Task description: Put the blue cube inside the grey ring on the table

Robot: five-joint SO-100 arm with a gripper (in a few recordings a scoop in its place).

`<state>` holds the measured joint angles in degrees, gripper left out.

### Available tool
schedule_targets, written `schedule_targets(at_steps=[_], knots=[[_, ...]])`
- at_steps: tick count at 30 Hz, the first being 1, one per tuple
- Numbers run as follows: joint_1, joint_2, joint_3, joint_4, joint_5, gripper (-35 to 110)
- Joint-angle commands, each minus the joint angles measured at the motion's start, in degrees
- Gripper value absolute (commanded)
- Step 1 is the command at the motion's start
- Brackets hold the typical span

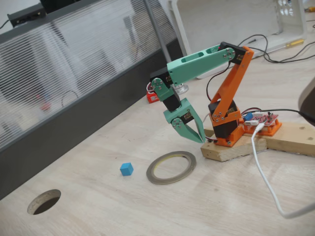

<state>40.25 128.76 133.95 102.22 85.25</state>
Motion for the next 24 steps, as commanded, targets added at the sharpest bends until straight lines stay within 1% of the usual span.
schedule_targets(at_steps=[1,24], knots=[[0.09,1.14,0.09,0.79,0.09,1],[0.53,1.14,0.09,0.70,0.09,1]])
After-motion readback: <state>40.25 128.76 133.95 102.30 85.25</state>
